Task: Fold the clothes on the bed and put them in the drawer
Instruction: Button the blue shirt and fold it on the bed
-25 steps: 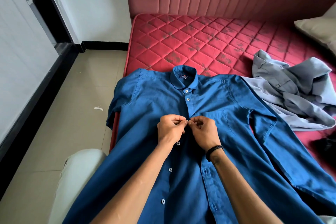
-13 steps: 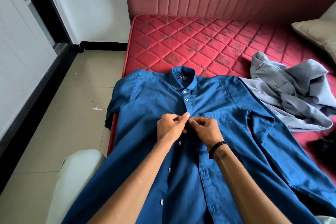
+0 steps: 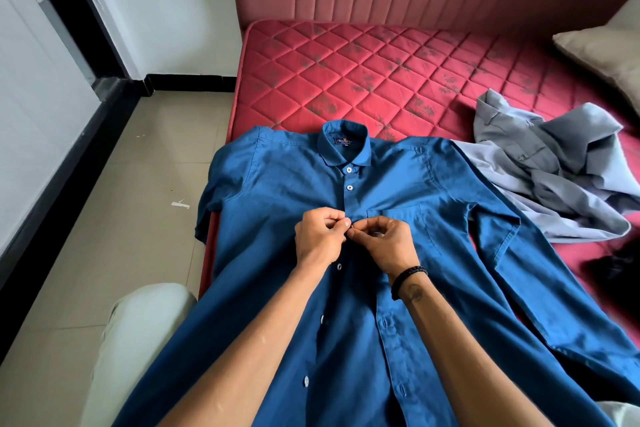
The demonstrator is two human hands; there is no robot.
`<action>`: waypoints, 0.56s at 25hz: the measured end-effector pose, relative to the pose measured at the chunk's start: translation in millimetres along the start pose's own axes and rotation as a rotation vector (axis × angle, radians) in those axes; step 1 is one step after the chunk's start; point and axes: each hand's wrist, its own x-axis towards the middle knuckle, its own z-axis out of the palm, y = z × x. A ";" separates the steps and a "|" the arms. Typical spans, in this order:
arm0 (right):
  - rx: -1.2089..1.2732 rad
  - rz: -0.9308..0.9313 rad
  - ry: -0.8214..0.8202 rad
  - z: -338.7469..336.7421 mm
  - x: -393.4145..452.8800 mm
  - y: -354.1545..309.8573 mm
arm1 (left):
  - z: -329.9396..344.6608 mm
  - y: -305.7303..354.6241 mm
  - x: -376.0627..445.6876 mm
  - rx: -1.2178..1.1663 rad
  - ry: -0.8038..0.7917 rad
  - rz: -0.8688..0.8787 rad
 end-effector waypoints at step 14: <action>0.229 0.276 -0.215 -14.1 1.7 -28.0 | -9.2 -2.4 -1.6 0.342 0.008 0.461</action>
